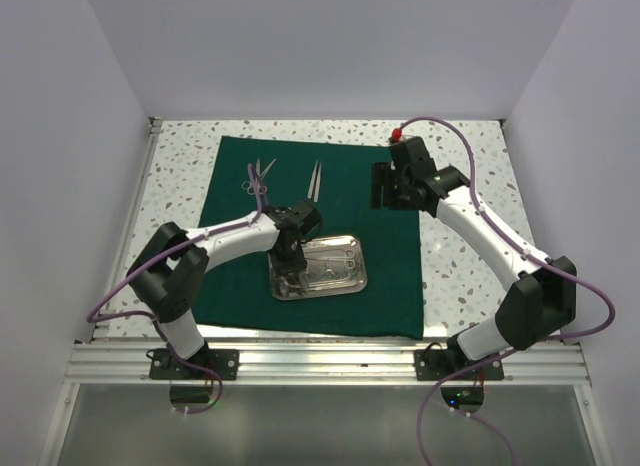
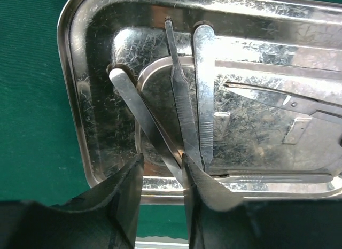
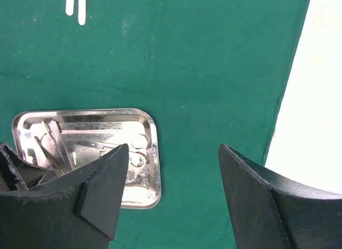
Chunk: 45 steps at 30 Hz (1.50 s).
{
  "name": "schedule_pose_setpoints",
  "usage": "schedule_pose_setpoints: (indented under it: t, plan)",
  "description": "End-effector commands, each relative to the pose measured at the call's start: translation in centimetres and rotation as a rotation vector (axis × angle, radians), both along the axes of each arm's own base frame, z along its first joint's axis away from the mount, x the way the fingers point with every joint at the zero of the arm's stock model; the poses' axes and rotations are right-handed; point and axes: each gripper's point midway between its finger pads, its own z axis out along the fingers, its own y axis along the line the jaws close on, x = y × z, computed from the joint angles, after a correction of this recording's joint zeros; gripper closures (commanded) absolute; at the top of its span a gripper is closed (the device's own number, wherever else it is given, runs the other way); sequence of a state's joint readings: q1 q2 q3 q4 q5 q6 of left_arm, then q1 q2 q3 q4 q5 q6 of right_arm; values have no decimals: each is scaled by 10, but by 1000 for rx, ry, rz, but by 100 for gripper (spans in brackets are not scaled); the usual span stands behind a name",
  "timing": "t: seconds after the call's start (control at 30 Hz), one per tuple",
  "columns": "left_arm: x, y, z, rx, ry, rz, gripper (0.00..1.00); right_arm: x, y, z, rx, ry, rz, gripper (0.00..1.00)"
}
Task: Open and lay out the surgical kit
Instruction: Pick up the medical item from the container, then place the medical item in the surgical kit.
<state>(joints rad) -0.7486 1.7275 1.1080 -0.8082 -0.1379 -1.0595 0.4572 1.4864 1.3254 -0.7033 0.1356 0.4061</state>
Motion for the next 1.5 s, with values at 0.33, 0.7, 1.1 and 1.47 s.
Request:
schedule_pose_setpoints:
  t: [0.33, 0.7, 1.1, 1.47]
  plan:
    - [0, 0, 0, 6, 3, 2, 100, 5, 2, 5, -9, -16, 13, 29]
    - [9, 12, 74, 28, -103, -81, 100, 1, -6, 16, -4, -41, -5, 29]
    - [145, -18, 143, 108, -411, -345, 100, -28, -12, 24, 49, -17, -31, 24]
    - [287, -42, 129, 116, -605, -443, 100, -77, -29, 21, 109, -6, -65, 24]
